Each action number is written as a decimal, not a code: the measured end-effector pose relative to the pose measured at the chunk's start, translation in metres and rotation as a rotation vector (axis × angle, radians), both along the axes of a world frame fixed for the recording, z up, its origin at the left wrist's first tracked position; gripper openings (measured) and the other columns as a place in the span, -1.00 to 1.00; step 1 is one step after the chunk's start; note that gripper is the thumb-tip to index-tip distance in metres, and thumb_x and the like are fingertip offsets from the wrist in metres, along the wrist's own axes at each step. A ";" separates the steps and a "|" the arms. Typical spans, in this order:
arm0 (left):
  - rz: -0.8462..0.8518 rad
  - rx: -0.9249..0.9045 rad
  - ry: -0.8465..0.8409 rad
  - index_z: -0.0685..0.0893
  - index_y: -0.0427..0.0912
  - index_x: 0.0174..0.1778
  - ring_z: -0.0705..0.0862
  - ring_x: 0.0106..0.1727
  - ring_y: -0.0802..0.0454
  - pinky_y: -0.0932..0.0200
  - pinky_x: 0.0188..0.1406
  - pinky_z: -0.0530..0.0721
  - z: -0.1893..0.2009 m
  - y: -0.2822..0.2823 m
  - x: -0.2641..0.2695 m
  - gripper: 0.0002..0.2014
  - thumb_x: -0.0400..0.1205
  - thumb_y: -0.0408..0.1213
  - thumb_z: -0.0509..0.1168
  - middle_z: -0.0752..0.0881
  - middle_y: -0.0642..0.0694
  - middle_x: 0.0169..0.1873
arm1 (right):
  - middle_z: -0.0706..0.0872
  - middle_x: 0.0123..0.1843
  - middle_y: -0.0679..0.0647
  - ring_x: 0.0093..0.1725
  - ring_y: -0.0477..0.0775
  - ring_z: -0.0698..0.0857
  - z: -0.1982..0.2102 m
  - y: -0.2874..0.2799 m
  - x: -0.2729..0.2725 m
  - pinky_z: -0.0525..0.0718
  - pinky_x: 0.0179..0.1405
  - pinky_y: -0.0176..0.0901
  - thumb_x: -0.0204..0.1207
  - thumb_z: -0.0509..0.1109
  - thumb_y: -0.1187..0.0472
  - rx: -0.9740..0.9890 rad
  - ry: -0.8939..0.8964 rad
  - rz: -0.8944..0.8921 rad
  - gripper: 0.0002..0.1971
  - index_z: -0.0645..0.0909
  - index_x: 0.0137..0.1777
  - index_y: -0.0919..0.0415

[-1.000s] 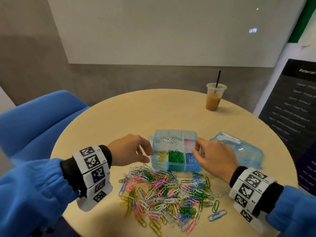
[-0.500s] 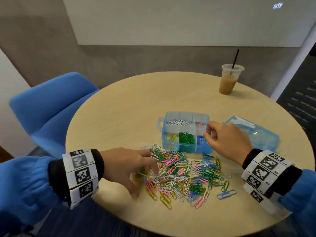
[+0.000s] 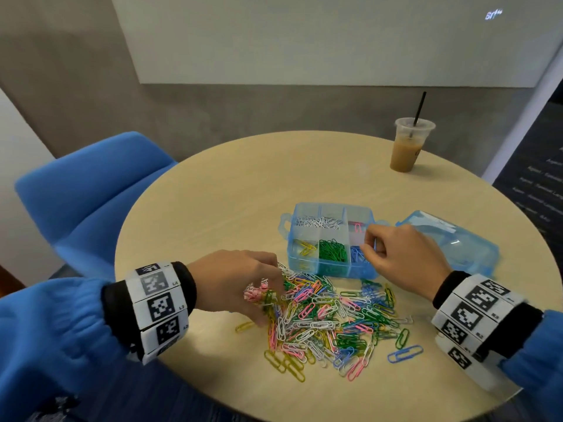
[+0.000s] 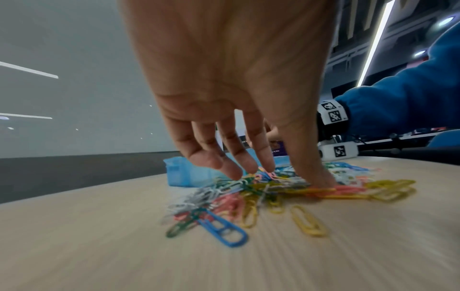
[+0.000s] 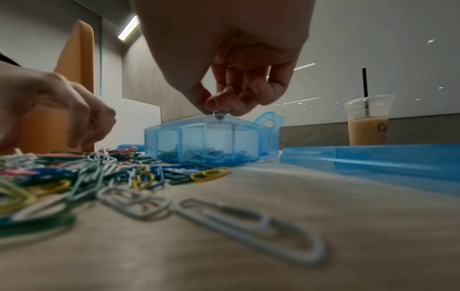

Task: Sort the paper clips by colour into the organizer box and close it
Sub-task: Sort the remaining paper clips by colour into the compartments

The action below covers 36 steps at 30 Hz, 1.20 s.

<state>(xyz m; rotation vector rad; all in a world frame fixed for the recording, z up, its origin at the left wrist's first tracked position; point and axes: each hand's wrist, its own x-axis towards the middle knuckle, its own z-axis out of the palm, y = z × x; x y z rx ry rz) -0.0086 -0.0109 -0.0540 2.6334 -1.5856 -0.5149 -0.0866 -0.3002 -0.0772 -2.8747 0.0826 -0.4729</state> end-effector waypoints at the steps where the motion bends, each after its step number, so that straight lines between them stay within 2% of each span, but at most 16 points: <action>1: -0.020 -0.017 0.006 0.53 0.31 0.29 0.50 0.10 0.33 0.23 -0.07 0.52 -0.001 0.000 -0.003 -0.49 0.43 0.27 0.44 0.45 0.34 0.23 | 0.52 -0.53 -0.05 -0.50 0.02 0.56 0.000 0.000 0.000 0.38 -0.55 -0.19 0.59 0.31 0.08 0.004 0.001 0.001 -0.80 0.49 -0.28 0.00; 4: -0.082 -0.068 -0.016 0.53 0.31 0.29 0.43 0.19 0.38 0.29 -0.08 0.48 -0.006 -0.005 -0.013 -0.43 0.38 0.34 0.44 0.43 0.36 0.27 | 0.54 -0.51 -0.04 -0.49 0.01 0.57 0.001 -0.001 0.000 0.37 -0.54 -0.20 0.60 0.31 0.07 0.003 0.010 0.004 -0.80 0.49 -0.28 0.00; 6: -0.108 -0.080 -0.040 0.52 0.30 0.28 0.47 0.22 0.31 0.26 -0.10 0.49 -0.009 -0.010 -0.020 -0.41 0.37 0.37 0.42 0.44 0.33 0.26 | 0.55 -0.51 -0.05 -0.49 0.01 0.57 0.000 -0.001 0.001 0.37 -0.54 -0.20 0.60 0.31 0.07 0.002 0.014 0.005 -0.79 0.48 -0.28 -0.02; 9: -0.123 -0.014 -0.092 0.51 0.26 0.29 0.53 0.22 0.15 0.17 -0.11 0.54 -0.009 -0.020 -0.024 -0.48 0.45 0.30 0.40 0.48 0.25 0.25 | 0.57 -0.50 -0.05 -0.47 0.01 0.59 0.000 0.000 0.000 0.41 -0.54 -0.21 0.60 0.31 0.07 -0.004 0.021 -0.001 -0.78 0.47 -0.29 -0.02; 13: -0.136 -0.002 -0.151 0.51 0.24 0.27 0.55 0.17 0.11 0.20 -0.18 0.47 -0.004 -0.031 -0.025 -0.58 0.54 0.23 0.35 0.51 0.20 0.20 | 0.55 -0.49 -0.06 -0.48 0.00 0.56 0.003 0.002 -0.001 0.36 -0.55 -0.23 0.61 0.31 0.08 0.010 0.032 -0.001 -0.79 0.49 -0.28 -0.01; 18: -0.127 -0.081 -0.118 0.59 0.23 0.19 0.55 -0.04 0.21 0.22 -0.27 0.39 -0.001 -0.040 -0.034 -0.65 0.55 0.26 0.32 0.56 0.23 0.10 | 0.53 -0.50 -0.07 -0.49 -0.02 0.54 0.004 0.003 -0.002 0.32 -0.56 -0.24 0.62 0.30 0.08 0.005 0.037 -0.006 -0.79 0.49 -0.27 -0.01; 20: -0.127 -0.093 -0.118 0.60 0.21 0.19 0.58 -0.02 0.17 0.22 -0.26 0.40 -0.004 -0.046 -0.040 -0.64 0.57 0.27 0.27 0.57 0.21 0.10 | 0.53 -0.49 -0.07 -0.49 -0.03 0.55 0.004 0.003 -0.002 0.31 -0.56 -0.24 0.62 0.30 0.08 0.001 0.043 -0.007 -0.80 0.49 -0.26 -0.01; 24: -0.115 -0.040 -0.157 0.59 0.15 0.20 0.62 0.02 0.06 0.14 -0.25 0.53 -0.009 -0.060 -0.046 -0.62 0.57 0.25 0.29 0.57 0.13 0.09 | 0.53 -0.49 -0.07 -0.47 -0.03 0.54 0.005 0.003 -0.002 0.31 -0.55 -0.24 0.61 0.31 0.09 0.007 0.037 -0.009 -0.80 0.49 -0.27 0.00; 29: -0.090 -0.097 -0.185 0.66 0.15 0.11 0.60 0.01 0.09 0.19 -0.27 0.41 -0.011 -0.068 -0.044 -0.79 0.63 0.11 0.29 0.59 0.15 0.06 | 0.51 -0.50 -0.08 -0.47 -0.03 0.53 0.005 0.003 -0.002 0.31 -0.55 -0.24 0.60 0.31 0.11 0.014 0.027 -0.002 -0.79 0.48 -0.28 -0.01; 32: -0.045 -0.140 -0.104 0.69 0.16 0.07 0.57 -0.06 0.22 0.24 -0.29 0.44 -0.013 -0.069 -0.036 -0.82 0.62 0.08 0.33 0.66 0.19 0.03 | 0.52 -0.50 -0.09 -0.47 -0.04 0.54 0.005 0.003 -0.002 0.32 -0.55 -0.23 0.61 0.30 0.10 0.010 0.035 0.000 -0.79 0.48 -0.28 -0.01; 34: 0.014 -0.169 0.007 0.71 0.15 0.04 0.54 -0.22 0.34 0.35 -0.35 0.41 -0.012 -0.068 -0.029 -0.83 0.60 0.06 0.37 0.70 0.22 -0.05 | 0.51 -0.49 -0.09 -0.47 -0.07 0.53 0.005 0.003 -0.002 0.32 -0.54 -0.25 0.61 0.29 0.09 0.012 0.034 0.001 -0.79 0.48 -0.27 -0.01; 36: 0.071 -0.223 0.153 0.74 0.10 0.01 0.56 -0.29 0.41 0.45 -0.36 0.42 -0.009 -0.067 -0.020 -0.84 0.59 0.02 0.41 0.74 0.19 -0.11 | 0.51 -0.49 -0.10 -0.48 -0.10 0.51 0.005 0.003 -0.002 0.31 -0.53 -0.27 0.62 0.29 0.08 0.012 0.032 0.000 -0.80 0.49 -0.26 -0.02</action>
